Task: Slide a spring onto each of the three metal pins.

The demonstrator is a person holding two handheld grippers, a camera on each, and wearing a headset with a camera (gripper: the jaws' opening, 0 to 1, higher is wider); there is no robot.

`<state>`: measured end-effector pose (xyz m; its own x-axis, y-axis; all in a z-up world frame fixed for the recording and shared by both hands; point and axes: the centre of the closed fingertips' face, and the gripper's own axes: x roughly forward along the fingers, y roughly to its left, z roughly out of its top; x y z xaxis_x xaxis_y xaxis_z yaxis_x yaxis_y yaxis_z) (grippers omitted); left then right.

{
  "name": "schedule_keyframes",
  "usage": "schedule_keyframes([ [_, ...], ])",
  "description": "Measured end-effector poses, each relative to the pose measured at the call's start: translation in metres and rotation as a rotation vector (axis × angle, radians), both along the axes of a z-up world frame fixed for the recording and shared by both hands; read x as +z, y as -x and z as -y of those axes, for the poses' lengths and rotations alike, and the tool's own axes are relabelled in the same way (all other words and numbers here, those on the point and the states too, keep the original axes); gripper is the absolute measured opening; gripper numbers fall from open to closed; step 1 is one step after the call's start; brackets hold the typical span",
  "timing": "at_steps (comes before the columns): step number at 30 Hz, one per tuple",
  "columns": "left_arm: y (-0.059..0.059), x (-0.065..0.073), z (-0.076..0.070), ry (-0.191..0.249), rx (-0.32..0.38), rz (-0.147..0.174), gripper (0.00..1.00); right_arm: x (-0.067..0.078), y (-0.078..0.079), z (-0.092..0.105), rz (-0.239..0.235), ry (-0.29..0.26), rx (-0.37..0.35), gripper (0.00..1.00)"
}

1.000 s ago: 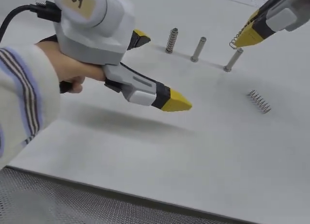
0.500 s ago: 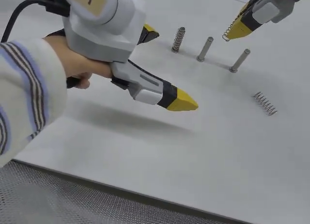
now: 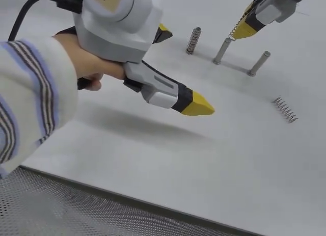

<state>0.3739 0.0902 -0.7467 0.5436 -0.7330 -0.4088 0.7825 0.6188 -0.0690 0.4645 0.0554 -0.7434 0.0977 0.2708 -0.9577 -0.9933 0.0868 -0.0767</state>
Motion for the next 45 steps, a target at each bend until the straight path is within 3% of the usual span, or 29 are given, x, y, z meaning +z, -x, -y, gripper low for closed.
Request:
schedule_keyframes([
  [17,0.003,-0.007,0.000,-0.004,0.003,-0.031,0.98,-0.023,-0.004,-0.003,-0.024,0.047,0.027,0.08],
  [29,0.004,-0.008,-0.001,0.010,0.004,-0.045,0.98,-0.049,-0.004,-0.003,-0.034,0.075,0.043,0.08],
  [30,0.003,-0.008,0.000,0.020,0.006,-0.048,0.98,-0.051,-0.004,-0.003,-0.036,0.076,0.039,0.08],
  [31,0.002,-0.005,0.001,0.068,0.025,-0.062,0.98,-0.052,-0.004,-0.003,-0.037,0.076,0.036,0.08],
  [35,0.000,-0.005,-0.002,0.048,0.031,-0.046,0.98,-0.056,-0.005,-0.003,-0.038,0.072,0.029,0.08],
  [38,0.000,-0.004,-0.002,0.061,0.037,-0.053,0.95,-0.060,-0.005,-0.003,-0.040,0.075,0.026,0.08],
  [45,-0.002,-0.010,-0.008,0.044,0.034,-0.060,0.95,-0.065,-0.005,-0.002,-0.045,0.080,0.018,0.08],
])
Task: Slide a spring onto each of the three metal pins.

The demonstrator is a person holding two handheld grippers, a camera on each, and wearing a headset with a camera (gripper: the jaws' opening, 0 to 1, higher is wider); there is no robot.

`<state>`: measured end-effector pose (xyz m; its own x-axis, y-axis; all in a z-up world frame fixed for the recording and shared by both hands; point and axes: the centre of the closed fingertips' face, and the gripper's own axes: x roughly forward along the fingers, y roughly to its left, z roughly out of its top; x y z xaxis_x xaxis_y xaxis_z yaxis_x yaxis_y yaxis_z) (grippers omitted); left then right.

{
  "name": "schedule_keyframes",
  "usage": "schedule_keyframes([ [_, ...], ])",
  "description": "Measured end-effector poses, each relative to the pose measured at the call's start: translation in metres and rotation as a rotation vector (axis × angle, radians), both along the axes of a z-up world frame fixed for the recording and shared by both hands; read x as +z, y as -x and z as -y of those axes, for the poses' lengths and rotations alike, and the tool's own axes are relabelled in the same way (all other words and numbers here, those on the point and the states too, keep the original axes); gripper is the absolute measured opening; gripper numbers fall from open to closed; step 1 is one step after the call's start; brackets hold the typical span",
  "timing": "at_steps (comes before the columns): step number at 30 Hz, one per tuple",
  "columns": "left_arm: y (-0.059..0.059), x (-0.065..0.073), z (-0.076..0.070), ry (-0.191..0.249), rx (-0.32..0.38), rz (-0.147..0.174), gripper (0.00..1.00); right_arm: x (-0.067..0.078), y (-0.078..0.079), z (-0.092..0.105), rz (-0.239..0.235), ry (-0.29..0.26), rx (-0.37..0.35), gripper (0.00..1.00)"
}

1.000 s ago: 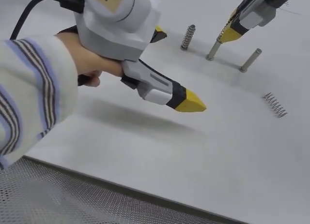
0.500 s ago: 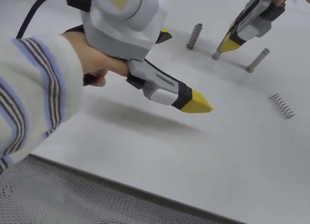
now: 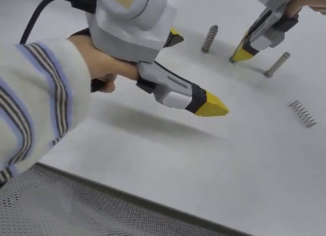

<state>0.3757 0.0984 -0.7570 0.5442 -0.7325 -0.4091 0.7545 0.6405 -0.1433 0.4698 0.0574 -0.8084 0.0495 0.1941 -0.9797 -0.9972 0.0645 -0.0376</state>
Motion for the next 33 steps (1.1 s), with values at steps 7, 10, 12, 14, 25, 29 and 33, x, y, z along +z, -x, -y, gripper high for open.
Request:
schedule_keyframes([
  [7,0.001,-0.002,-0.001,-0.017,0.005,0.000,0.95,0.002,0.002,-0.002,-0.003,-0.019,0.001,0.08],
  [10,0.004,-0.004,0.000,-0.031,0.001,-0.009,0.95,0.002,0.004,-0.002,0.006,-0.029,0.040,0.09],
  [12,0.006,-0.004,0.001,-0.033,-0.002,-0.009,0.95,0.001,0.004,-0.001,0.017,-0.025,0.061,0.09],
  [14,0.006,-0.002,0.002,-0.033,-0.003,-0.006,0.95,0.002,0.002,0.000,0.049,-0.014,0.097,0.11],
  [25,0.010,0.000,0.005,-0.031,-0.009,-0.011,0.95,0.020,-0.001,0.004,0.093,-0.054,0.085,0.27],
  [29,0.010,0.001,0.005,-0.030,-0.008,-0.013,0.95,0.032,0.000,0.007,0.103,-0.101,0.060,0.33],
  [33,0.011,0.000,0.004,-0.036,-0.014,-0.017,0.95,0.046,0.006,0.010,0.107,-0.154,0.038,0.34],
])
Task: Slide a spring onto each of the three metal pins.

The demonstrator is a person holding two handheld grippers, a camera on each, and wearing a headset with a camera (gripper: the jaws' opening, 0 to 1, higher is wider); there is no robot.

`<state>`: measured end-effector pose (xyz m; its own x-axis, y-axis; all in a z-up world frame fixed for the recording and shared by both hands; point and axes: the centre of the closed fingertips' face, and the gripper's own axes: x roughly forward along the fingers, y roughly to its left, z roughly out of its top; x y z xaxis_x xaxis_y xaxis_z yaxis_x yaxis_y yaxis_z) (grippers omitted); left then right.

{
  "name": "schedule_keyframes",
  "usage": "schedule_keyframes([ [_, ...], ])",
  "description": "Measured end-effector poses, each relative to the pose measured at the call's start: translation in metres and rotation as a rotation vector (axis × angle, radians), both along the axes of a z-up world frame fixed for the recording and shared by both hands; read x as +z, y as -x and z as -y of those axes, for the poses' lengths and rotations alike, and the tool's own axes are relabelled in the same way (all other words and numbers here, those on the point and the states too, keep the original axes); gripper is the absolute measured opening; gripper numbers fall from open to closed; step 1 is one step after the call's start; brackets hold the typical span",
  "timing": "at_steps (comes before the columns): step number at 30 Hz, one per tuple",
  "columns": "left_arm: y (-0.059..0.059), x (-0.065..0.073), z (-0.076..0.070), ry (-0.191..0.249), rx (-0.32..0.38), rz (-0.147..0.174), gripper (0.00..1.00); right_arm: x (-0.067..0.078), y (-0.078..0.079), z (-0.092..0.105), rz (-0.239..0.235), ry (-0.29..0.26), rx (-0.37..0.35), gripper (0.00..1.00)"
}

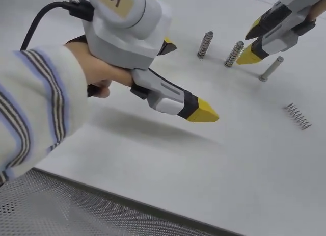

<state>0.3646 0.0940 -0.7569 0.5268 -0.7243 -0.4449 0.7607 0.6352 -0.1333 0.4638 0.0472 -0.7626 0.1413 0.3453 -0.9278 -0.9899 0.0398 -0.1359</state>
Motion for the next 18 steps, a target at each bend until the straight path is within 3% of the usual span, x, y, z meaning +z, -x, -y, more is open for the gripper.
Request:
schedule_keyframes([
  [10,0.001,0.004,-0.003,-0.020,-0.019,0.006,0.94,0.037,0.012,0.011,0.046,-0.162,-0.097,0.42],
  [18,0.002,0.008,-0.012,-0.042,-0.001,0.008,0.94,0.050,0.028,0.031,0.095,-0.245,-0.144,0.49],
])
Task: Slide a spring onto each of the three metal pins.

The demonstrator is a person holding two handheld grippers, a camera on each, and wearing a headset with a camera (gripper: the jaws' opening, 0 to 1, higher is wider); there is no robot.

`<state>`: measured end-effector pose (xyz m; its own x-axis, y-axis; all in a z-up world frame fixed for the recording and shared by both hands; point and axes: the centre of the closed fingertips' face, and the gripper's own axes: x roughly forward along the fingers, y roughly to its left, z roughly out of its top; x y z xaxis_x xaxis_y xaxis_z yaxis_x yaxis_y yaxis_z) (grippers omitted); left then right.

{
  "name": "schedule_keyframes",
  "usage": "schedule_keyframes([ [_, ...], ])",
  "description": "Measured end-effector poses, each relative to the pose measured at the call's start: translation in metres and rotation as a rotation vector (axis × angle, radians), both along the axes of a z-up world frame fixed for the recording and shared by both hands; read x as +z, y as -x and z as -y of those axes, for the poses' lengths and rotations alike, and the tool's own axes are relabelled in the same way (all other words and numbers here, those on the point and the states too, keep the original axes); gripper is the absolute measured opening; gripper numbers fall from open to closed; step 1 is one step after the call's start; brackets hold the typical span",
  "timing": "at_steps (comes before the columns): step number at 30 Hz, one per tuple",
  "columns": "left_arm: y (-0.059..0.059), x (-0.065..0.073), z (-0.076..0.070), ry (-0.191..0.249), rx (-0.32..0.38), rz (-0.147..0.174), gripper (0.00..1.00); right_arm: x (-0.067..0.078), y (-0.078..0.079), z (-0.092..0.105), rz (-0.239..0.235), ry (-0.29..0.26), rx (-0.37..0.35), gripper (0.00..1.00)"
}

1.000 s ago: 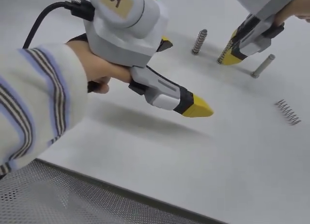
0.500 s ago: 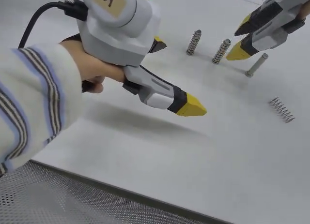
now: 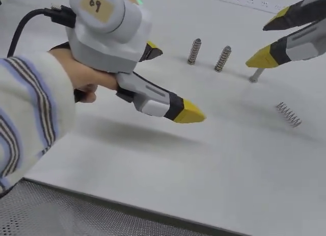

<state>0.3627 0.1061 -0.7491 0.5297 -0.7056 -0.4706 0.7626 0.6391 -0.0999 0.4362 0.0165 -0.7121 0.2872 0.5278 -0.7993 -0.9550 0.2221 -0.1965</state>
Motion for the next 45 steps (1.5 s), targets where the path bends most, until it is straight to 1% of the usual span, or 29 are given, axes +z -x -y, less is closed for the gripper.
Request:
schedule_keyframes([
  [1,0.000,0.000,-0.001,-0.002,0.002,0.000,0.94,0.002,0.001,0.003,0.010,-0.018,-0.017,0.49],
  [4,0.002,0.002,-0.005,-0.002,0.010,-0.006,0.94,0.005,0.006,0.008,0.006,-0.065,-0.065,0.54],
  [5,0.002,0.003,-0.006,-0.002,0.017,-0.006,0.94,0.007,0.006,0.011,0.009,-0.095,-0.097,0.55],
  [8,0.002,0.006,-0.011,0.011,0.042,-0.010,0.94,0.006,0.012,0.018,-0.003,-0.155,-0.143,0.60],
  [9,0.002,0.007,-0.012,0.012,0.046,-0.010,0.94,0.006,0.013,0.020,0.005,-0.186,-0.160,0.62],
  [11,0.003,0.009,-0.015,0.012,0.053,-0.010,0.94,0.007,0.016,0.024,0.012,-0.232,-0.192,0.66],
  [12,0.004,0.011,-0.016,0.014,0.059,-0.009,0.93,0.010,0.018,0.025,0.024,-0.277,-0.216,0.67],
  [13,0.004,0.012,-0.018,0.016,0.062,-0.009,0.93,0.013,0.021,0.027,0.026,-0.327,-0.245,0.68],
  [16,0.004,0.015,-0.023,0.018,0.071,-0.008,0.93,0.015,0.029,0.035,0.019,-0.389,-0.310,0.73],
  [19,0.006,0.016,-0.026,0.018,0.071,-0.012,0.93,0.012,0.038,0.045,0.026,-0.397,-0.334,0.76],
  [20,0.007,0.016,-0.027,0.017,0.070,-0.011,0.93,0.012,0.041,0.048,0.028,-0.409,-0.350,0.76],
  [23,0.010,0.016,-0.028,0.020,0.067,-0.018,0.93,0.010,0.049,0.053,0.019,-0.428,-0.373,0.79],
  [25,0.012,0.016,-0.028,0.016,0.062,-0.021,0.93,0.009,0.052,0.057,0.025,-0.433,-0.388,0.81],
  [26,0.012,0.016,-0.028,0.016,0.061,-0.022,0.93,0.009,0.052,0.058,0.024,-0.435,-0.392,0.82],
  [27,0.014,0.016,-0.028,0.016,0.057,-0.024,0.93,0.008,0.055,0.061,0.015,-0.443,-0.410,0.83],
  [30,0.018,0.018,-0.026,0.015,0.046,-0.026,0.93,0.005,0.062,0.065,0.004,-0.455,-0.435,0.86],
  [38,0.025,0.018,-0.024,0.013,0.028,-0.035,0.93,-0.002,0.074,0.077,-0.013,-0.472,-0.483,0.97],
  [42,0.027,0.017,-0.025,0.011,0.022,-0.043,0.93,-0.005,0.079,0.086,0.003,-0.460,-0.509,0.97],
  [45,0.029,0.016,-0.027,0.002,0.021,-0.050,0.93,-0.007,0.080,0.093,-0.004,-0.472,-0.528,0.98],
])
